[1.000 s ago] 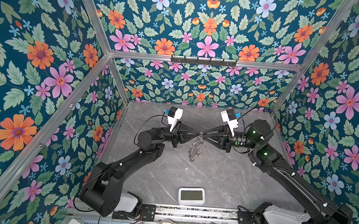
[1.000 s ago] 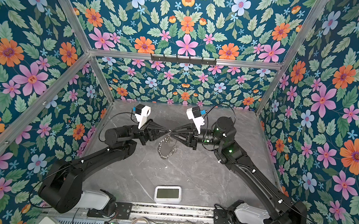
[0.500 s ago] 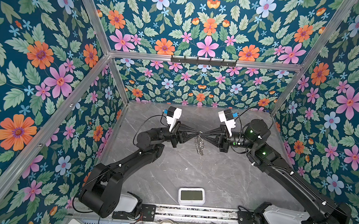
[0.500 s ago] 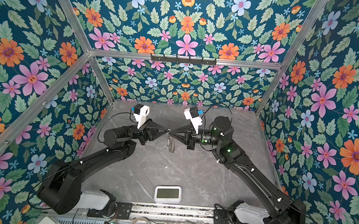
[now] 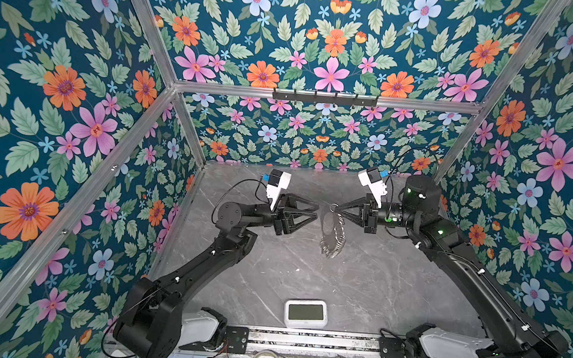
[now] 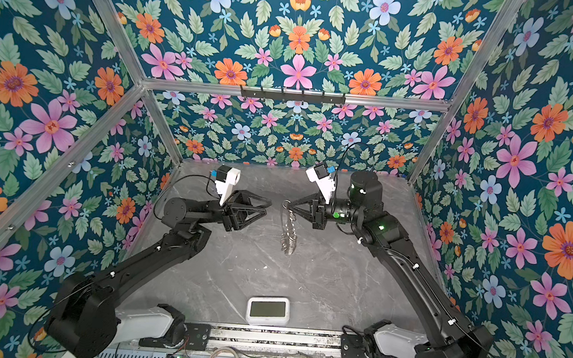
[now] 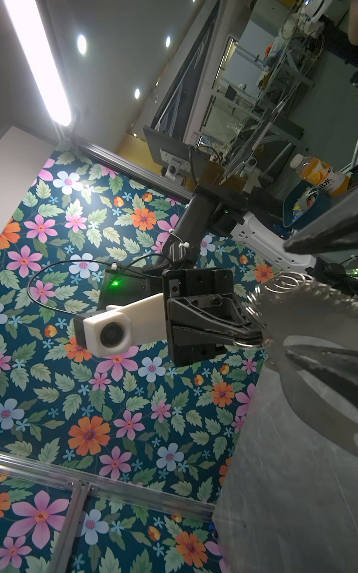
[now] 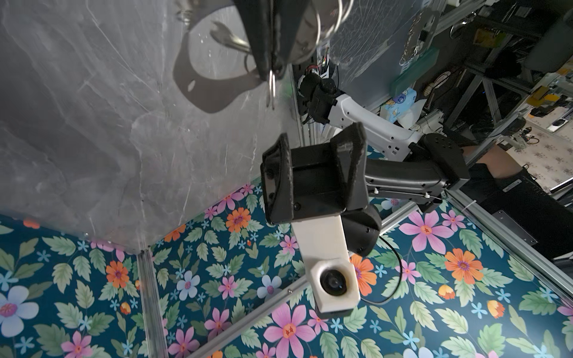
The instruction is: Remove the keys from the keyring
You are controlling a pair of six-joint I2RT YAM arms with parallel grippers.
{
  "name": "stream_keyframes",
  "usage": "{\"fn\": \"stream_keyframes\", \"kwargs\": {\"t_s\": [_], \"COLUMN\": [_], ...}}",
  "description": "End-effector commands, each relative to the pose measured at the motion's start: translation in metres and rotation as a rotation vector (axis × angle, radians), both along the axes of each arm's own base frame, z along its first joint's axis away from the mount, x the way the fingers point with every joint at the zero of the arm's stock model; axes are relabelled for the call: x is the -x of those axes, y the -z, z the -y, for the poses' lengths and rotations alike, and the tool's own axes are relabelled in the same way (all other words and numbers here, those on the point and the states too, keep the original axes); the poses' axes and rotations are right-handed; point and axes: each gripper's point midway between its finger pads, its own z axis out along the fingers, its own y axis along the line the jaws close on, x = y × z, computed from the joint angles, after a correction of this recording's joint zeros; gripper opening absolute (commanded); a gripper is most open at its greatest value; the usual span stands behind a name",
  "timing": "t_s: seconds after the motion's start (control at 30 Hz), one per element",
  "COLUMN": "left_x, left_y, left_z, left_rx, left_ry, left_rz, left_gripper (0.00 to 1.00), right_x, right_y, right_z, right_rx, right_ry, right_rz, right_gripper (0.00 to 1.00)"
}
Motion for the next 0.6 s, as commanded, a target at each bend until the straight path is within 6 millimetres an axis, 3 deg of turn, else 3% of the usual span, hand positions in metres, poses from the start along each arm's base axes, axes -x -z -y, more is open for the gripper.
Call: {"fn": "stream_keyframes", "kwargs": {"t_s": [0.0, 0.3, 0.57], "left_x": [-0.012, -0.02, -0.013], "left_y": [0.021, 0.033, 0.044], "left_z": [0.006, 0.012, 0.024], "left_rx": [-0.115, -0.25, -0.324], "left_ry": [-0.045, -0.069, -0.022], "left_rz": [-0.017, -0.026, -0.023], "left_gripper": [0.51, 0.45, 0.44], "right_x": [0.019, 0.018, 0.016], "right_y": [0.016, 0.027, 0.033], "right_z": [0.005, 0.005, -0.005], "right_rx": [0.09, 0.174, 0.244], "right_ry": [-0.086, -0.128, -0.139], "right_rz": [-0.024, -0.058, -0.053], "right_gripper": [0.0, 0.0, 0.0]}}
